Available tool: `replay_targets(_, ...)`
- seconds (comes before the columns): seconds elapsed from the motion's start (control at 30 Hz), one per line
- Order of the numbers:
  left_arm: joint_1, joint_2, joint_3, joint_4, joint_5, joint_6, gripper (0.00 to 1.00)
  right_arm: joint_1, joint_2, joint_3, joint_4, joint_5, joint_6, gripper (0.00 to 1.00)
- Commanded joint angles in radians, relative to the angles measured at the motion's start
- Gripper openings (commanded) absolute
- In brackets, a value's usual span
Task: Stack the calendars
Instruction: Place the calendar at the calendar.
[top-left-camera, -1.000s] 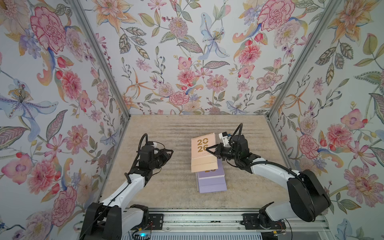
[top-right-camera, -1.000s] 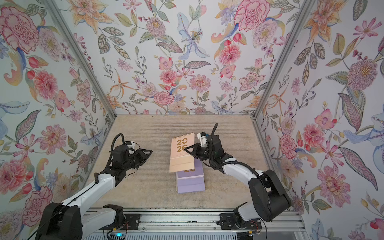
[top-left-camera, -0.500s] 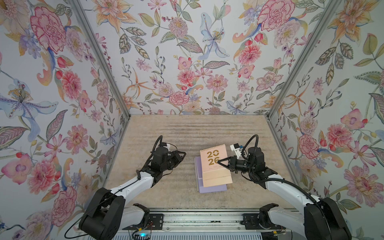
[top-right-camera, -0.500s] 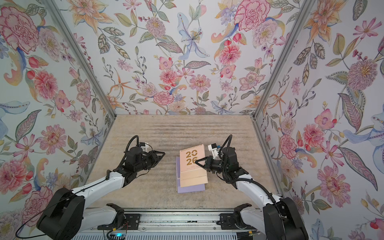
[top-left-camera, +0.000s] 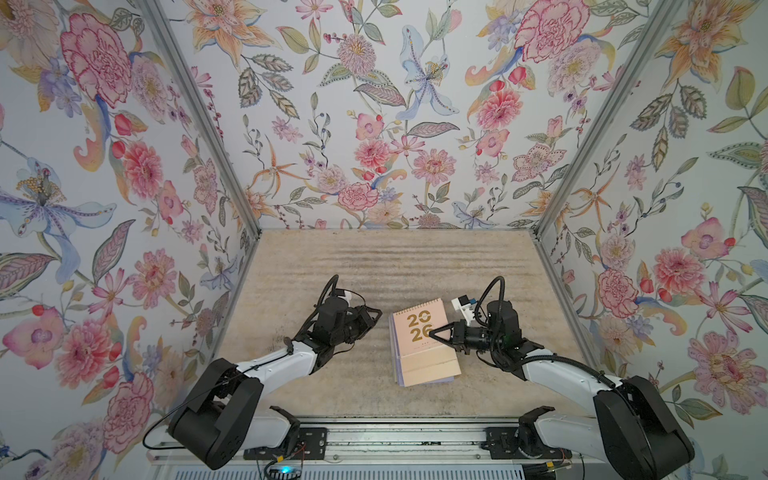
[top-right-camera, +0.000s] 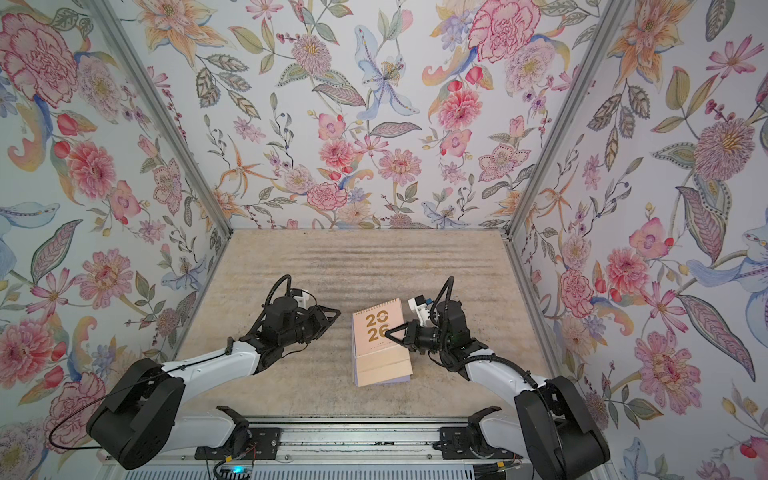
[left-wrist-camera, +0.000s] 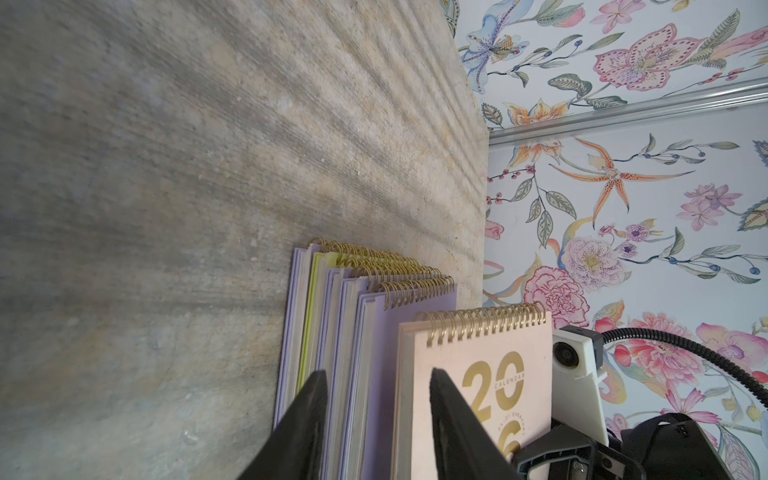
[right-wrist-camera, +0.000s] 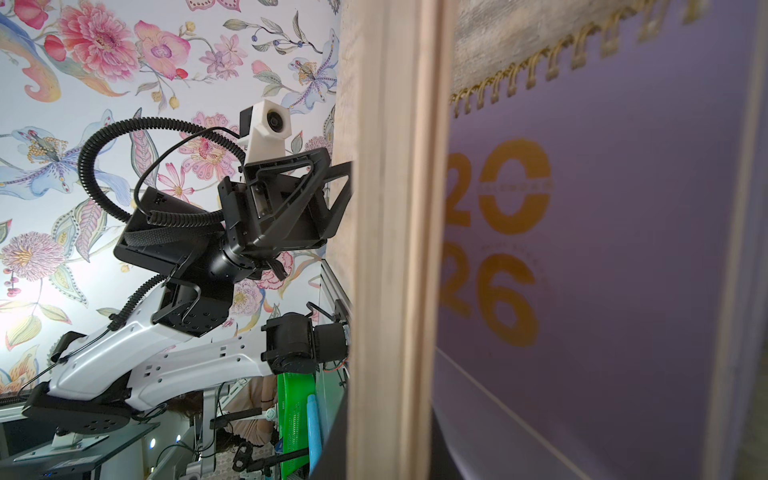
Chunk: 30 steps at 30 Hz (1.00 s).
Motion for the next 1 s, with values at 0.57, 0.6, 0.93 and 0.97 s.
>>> replay_targets(0.57, -0.013, 0.061, 0.034, 0.073, 0.005, -0.025, 0.46, 0.009, 0.11, 0.03, 0.119, -0.002, 0.005, 0.12)
replay_targets(0.6, -0.013, 0.06, 0.034, 0.073, 0.006, -0.026, 0.47, 0.01, 0.111, 0.034, 0.109, -0.005, 0.002, 0.17)
replay_targets(0.93, -0.013, 0.059, 0.029, 0.078, 0.004, -0.031, 0.47, 0.0, 0.108, 0.076, 0.006, 0.014, -0.036, 0.38)
replay_targets(0.97, -0.014, 0.058, 0.027, 0.078, 0.004, -0.031, 0.47, -0.001, 0.107, 0.079, -0.008, 0.017, -0.041, 0.39)
